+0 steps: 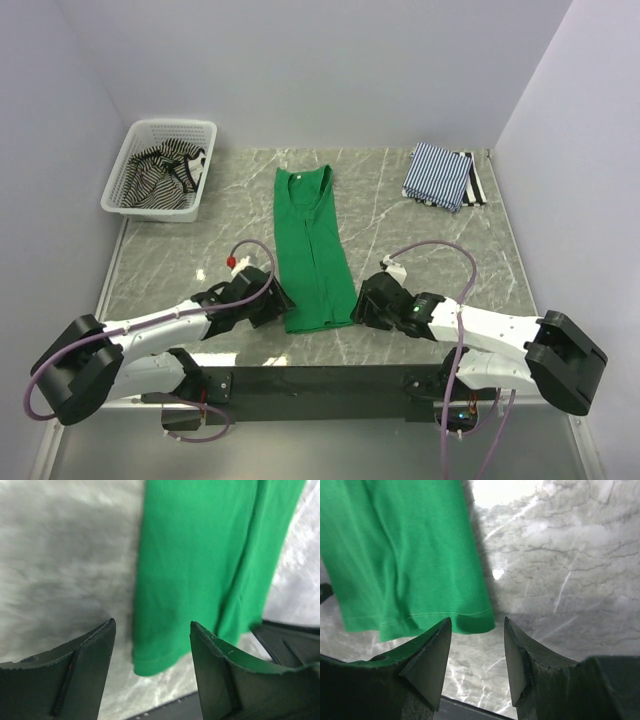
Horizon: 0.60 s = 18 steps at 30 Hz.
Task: Fold and stack the tank tops
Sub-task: Fold the tank top
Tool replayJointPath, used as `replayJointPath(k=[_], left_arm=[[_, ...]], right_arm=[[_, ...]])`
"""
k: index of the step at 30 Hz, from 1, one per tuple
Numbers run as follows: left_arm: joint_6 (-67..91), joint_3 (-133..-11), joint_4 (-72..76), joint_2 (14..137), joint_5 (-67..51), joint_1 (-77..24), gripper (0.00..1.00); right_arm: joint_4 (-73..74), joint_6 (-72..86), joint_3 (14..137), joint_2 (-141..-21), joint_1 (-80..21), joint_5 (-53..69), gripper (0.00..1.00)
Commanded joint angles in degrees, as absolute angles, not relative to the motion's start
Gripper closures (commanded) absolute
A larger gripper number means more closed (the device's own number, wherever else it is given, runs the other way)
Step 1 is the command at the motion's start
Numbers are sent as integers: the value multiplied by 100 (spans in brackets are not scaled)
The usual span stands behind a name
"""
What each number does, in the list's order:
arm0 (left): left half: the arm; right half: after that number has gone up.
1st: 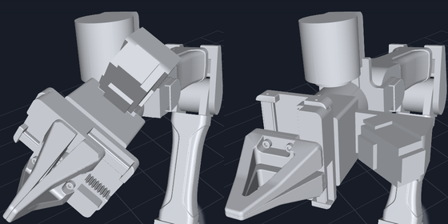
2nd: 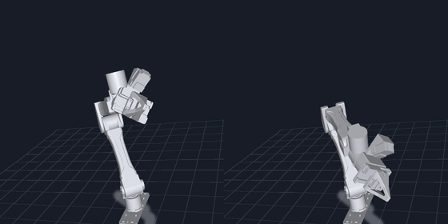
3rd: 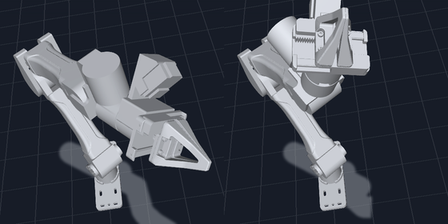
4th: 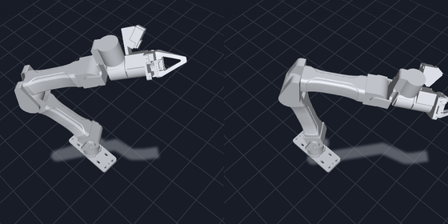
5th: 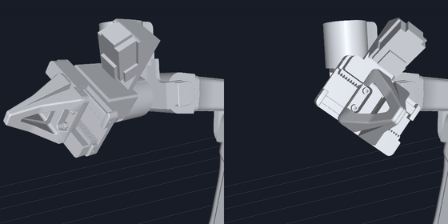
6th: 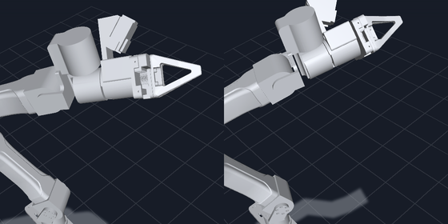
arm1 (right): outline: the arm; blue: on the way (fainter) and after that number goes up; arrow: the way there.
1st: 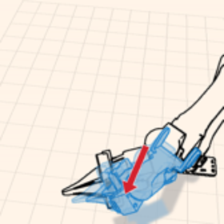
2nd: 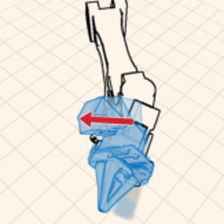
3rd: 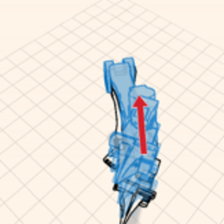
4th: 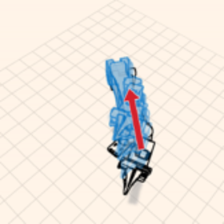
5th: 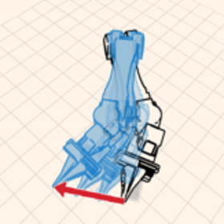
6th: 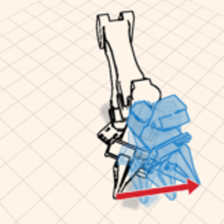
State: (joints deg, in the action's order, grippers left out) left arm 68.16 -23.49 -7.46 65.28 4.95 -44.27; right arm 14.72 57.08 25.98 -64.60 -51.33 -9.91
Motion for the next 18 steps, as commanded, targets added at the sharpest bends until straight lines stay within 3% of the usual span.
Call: replayJointPath(k=[1,18], left_arm=[[7101,-2066,-642,6557,53,-4588,32],[7725,-2197,-1969,6662,448,-5264,37]], right_arm=[[1160,5827,2496,-6583,-5098,-1081,46],[1160,6038,2434,-6803,-5291,-1221,52]])
